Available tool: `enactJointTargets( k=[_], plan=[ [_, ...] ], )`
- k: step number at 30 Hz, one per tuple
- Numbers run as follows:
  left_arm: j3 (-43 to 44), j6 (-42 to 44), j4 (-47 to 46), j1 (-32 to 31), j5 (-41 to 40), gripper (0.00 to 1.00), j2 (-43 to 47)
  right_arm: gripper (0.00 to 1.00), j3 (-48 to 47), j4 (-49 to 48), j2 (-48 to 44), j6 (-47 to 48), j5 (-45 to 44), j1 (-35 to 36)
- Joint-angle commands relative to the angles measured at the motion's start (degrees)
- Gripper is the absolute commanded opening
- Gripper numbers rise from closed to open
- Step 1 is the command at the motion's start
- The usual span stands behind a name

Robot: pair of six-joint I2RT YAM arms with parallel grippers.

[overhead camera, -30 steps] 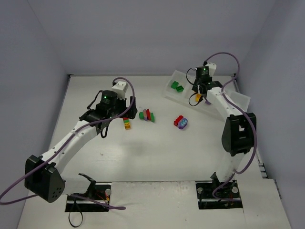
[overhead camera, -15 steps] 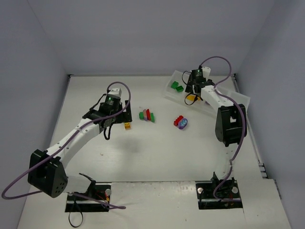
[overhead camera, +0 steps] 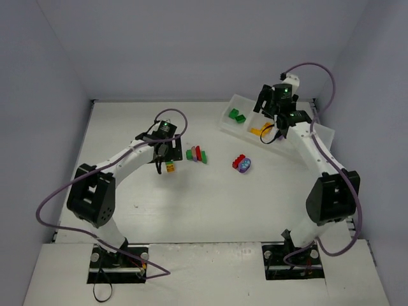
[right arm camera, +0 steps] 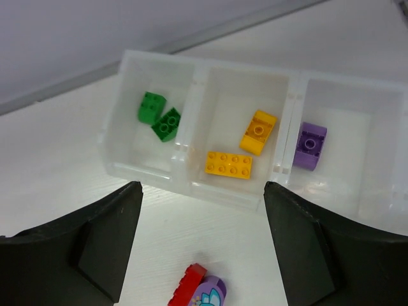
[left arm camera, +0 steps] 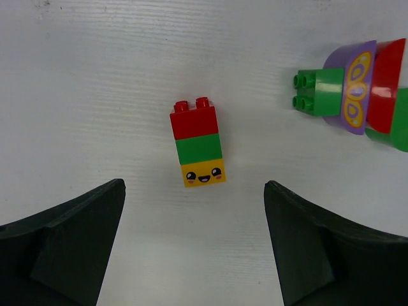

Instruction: Sort the legos into containers by color

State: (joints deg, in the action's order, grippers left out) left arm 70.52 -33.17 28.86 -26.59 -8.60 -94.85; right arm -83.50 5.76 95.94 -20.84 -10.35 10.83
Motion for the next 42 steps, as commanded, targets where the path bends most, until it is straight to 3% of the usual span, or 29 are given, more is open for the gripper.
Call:
enactJointTargets(
  k=[1, 14, 19, 25, 26, 30, 33, 37, 42],
  plan=[
    [4.1, -0.4, 2.0, 0.3, -2.0, 0.82, -2.8, 0.73, 3.6, -3.0, -6.6, 0.5, 3.2, -0.3],
    [4.8, -2.2, 1.5, 0.3, -0.5, 0.63, -9.7, 0.72, 13.0, -3.2, -15.3, -0.5, 8.7, 0.0],
    [3.6, -3.0, 0.5, 0.2, -0.3, 0.6, -10.1, 0.72, 13.8, -3.4, -15.5, -0.1, 9.2, 0.0],
    [2.4, -2.5, -1.3, 0.2, -0.4, 0.41, -11.2, 0.72, 13.5, -3.9, -15.2, 0.2, 13.1, 0.0],
    [2.0, -2.3, -1.5, 0.1, -0.2, 0.27, -11.2, 0.72, 13.4, -3.9, -15.2, 0.3, 13.7, 0.1],
    [0.9, -0.8, -2.9, 0.0, 1.0, 0.03, -8.9, 0.71, 12.9, -3.9, -15.6, 0.9, 16.4, 0.2],
    [-0.3, 3.2, -6.2, -0.3, 1.1, 0.0, -4.5, 0.71, 12.2, -3.9, -15.9, 1.1, 21.7, 0.3],
    [-4.3, 15.9, -15.5, -1.5, 2.9, 0.0, 3.9, 0.68, 9.9, -3.9, -14.4, 0.5, 32.8, 0.6],
    [-11.2, 28.9, -30.6, -1.7, 14.3, 0.0, 14.9, 0.67, 6.6, -3.8, -11.2, -1.5, 42.3, 4.0]
  ],
)
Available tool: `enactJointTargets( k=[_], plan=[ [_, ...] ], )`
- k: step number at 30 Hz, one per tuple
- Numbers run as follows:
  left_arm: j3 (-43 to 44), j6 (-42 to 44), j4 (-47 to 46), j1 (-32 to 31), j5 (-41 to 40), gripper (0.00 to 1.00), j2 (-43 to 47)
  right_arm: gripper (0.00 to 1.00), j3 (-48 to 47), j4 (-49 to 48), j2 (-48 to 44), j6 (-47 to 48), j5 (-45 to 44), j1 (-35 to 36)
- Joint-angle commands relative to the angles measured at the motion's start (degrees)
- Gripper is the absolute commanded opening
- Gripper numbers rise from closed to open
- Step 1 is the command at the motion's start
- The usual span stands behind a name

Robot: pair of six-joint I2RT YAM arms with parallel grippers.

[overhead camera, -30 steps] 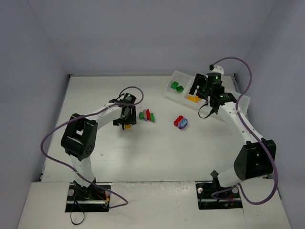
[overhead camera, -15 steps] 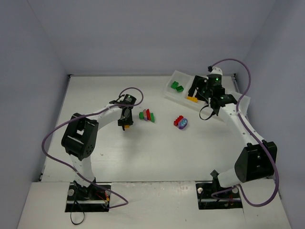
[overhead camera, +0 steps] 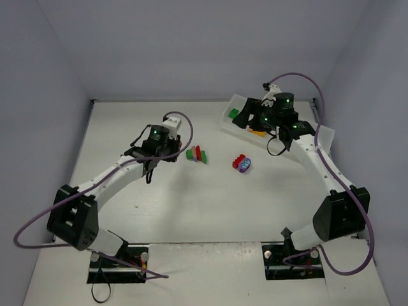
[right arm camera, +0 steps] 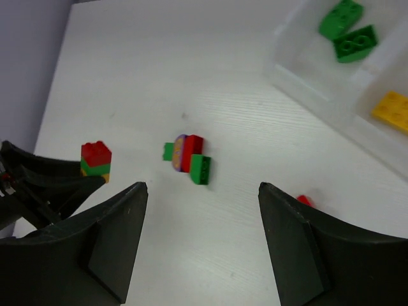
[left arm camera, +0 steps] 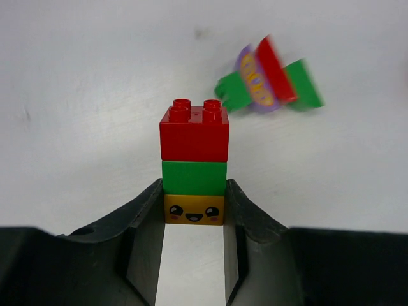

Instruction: Sort the legos into containers by color

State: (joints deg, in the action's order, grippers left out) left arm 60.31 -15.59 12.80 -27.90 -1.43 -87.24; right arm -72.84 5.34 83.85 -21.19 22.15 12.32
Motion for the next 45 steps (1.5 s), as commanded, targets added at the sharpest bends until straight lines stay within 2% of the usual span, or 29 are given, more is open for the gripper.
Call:
enactJointTargets(
  k=[1, 6, 11, 25, 30, 36, 37, 39, 43, 45],
  plan=[
    [-1.9, 14.4, -16.4, -0.5, 8.4, 0.0, 8.6, 0.67, -4.5, -3.4, 1.6, -1.5, 11.7, 3.4],
    [-4.9, 21.5, -24.4, -0.7, 17.9, 0.0, 14.1, 0.68, -8.3, -3.4, 4.3, -3.9, 16.1, 8.4],
    [-4.3, 24.0, -25.5, -0.8, 21.7, 0.0, 15.2, 0.69, -10.7, -3.7, 6.6, -5.8, 17.7, 12.3],
    [-4.7, 24.3, -27.5, -3.3, 24.5, 0.01, 16.3, 0.68, -12.2, -6.8, 9.7, -7.6, 17.8, 16.6],
    [-5.1, 23.7, -28.4, -4.4, 24.5, 0.01, 16.6, 0.65, -12.4, -6.9, 10.4, -7.4, 17.1, 17.2],
    [-5.2, 23.2, -28.4, -4.5, 24.8, 0.01, 16.7, 0.48, -11.9, -6.8, 9.9, -6.5, 16.2, 17.7],
    [-5.2, 23.1, -28.4, -4.5, 24.9, 0.01, 16.7, 0.42, -11.5, -6.8, 9.8, -6.4, 15.9, 17.7],
    [-5.2, 22.9, -28.5, -4.5, 25.1, 0.01, 16.4, 0.37, -11.1, -6.8, 9.3, -6.1, 14.8, 17.7],
    [-5.8, 22.5, -28.0, -4.5, 25.2, 0.01, 15.8, 0.2, -10.3, -6.7, 7.9, -4.8, 12.8, 17.7],
    [-6.6, 21.7, -28.0, -4.5, 25.2, 0.01, 15.6, 0.17, -10.2, -6.1, 7.2, -3.9, 11.7, 17.7]
  ],
)
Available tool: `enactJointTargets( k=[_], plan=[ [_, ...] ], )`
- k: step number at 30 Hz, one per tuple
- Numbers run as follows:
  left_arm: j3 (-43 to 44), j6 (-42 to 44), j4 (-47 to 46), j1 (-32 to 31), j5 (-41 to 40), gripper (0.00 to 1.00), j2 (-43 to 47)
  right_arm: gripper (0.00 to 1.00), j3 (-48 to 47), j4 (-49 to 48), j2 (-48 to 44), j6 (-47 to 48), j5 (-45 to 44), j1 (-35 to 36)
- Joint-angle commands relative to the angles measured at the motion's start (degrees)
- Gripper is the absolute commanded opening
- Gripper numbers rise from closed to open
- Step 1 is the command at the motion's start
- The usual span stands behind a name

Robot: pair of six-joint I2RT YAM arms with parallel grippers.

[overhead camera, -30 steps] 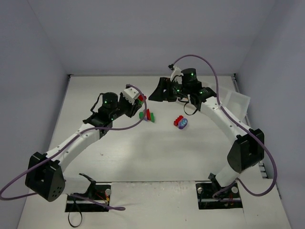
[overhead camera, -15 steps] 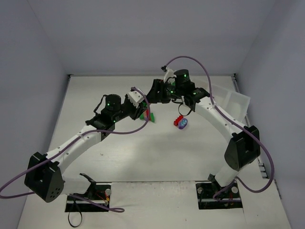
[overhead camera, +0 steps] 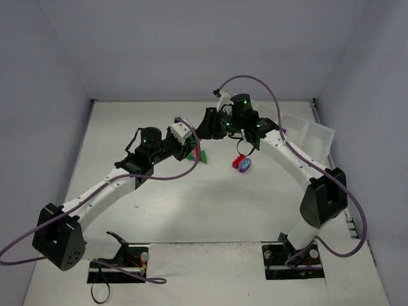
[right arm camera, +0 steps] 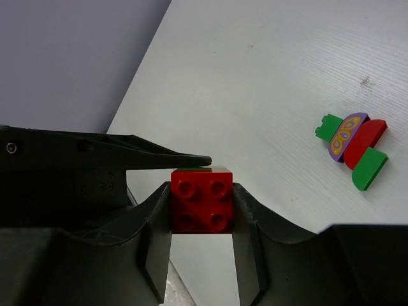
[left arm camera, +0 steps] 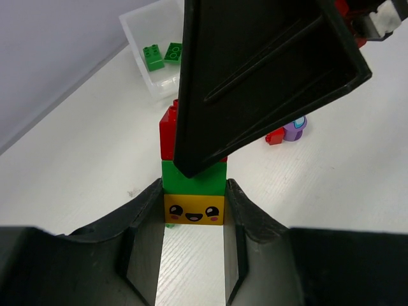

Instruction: Sort the legos into containers by color

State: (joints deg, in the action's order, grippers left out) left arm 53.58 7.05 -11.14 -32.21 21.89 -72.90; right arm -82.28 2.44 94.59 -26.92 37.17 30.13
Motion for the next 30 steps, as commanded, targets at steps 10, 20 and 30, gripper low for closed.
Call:
enactJointTargets(
  k=[10, 20, 30],
  plan=[
    [-7.7, -5.1, -7.8, -0.2, 0.5, 0.0, 1.8, 0.11, -0.5, -0.1, -5.7, 5.1, -8.3, -2.4],
    [-9.1, -5.6, -7.8, -0.2, 0.2, 0.0, 1.4, 0.12, 0.5, 0.8, -7.4, 5.1, -8.2, -5.5],
    [-7.2, -6.4, -5.1, -0.2, -1.4, 0.0, 2.9, 0.13, 6.2, 3.7, -13.1, 5.1, -25.0, -14.8]
  ],
)
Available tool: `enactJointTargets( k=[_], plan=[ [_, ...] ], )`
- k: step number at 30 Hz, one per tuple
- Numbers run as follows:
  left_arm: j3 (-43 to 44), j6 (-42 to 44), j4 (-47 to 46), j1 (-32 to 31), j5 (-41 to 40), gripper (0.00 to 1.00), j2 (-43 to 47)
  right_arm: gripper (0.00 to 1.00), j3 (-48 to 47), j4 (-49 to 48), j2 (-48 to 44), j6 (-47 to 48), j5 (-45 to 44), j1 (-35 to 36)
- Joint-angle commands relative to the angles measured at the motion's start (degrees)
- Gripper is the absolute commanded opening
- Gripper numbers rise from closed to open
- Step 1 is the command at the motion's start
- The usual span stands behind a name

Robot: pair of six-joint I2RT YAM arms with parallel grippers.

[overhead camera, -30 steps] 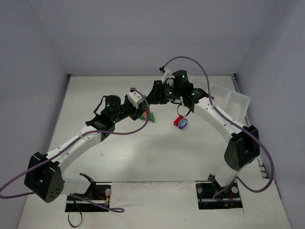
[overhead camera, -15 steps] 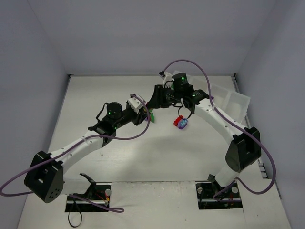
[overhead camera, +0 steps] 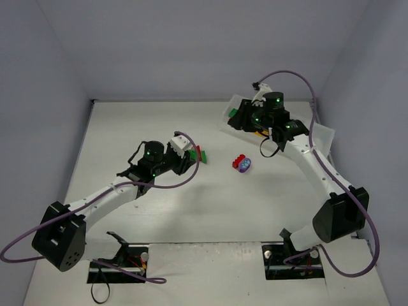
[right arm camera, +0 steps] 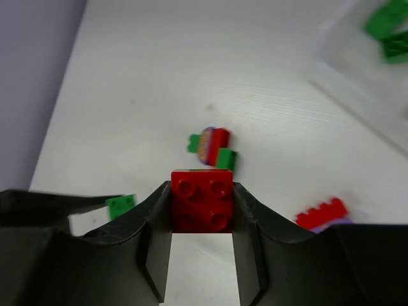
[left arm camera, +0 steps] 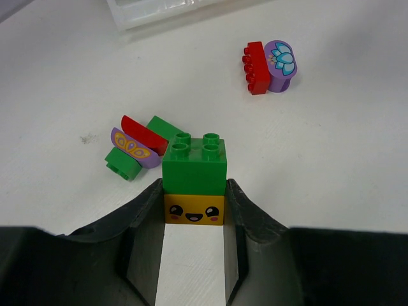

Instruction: Sort the legos into containers by color

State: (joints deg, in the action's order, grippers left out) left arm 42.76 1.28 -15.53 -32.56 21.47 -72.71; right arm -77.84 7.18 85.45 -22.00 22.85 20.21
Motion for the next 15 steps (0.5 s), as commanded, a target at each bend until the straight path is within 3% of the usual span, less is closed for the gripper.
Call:
enactJointTargets(
  k=[1, 4, 8, 15],
  plan=[
    [4.2, -0.7, 0.1, 0.1, -1.4, 0.0, 3.0, 0.13, 2.6, 0.3, -4.3, -0.1, -16.7, -6.6],
    [5.3, -2.3, 2.3, 0.1, -3.0, 0.0, 4.7, 0.13, 4.3, 3.1, -5.3, -1.5, -29.9, -12.5],
    [6.1, -2.7, 5.1, 0.2, -4.8, 0.0, 6.7, 0.13, 5.4, 3.7, -4.4, -1.6, -38.8, -19.3],
    [5.0, -2.6, 5.2, 0.1, -2.0, 0.0, 9.0, 0.13, 1.7, 3.7, 4.6, 1.4, -45.6, -29.3]
  ],
)
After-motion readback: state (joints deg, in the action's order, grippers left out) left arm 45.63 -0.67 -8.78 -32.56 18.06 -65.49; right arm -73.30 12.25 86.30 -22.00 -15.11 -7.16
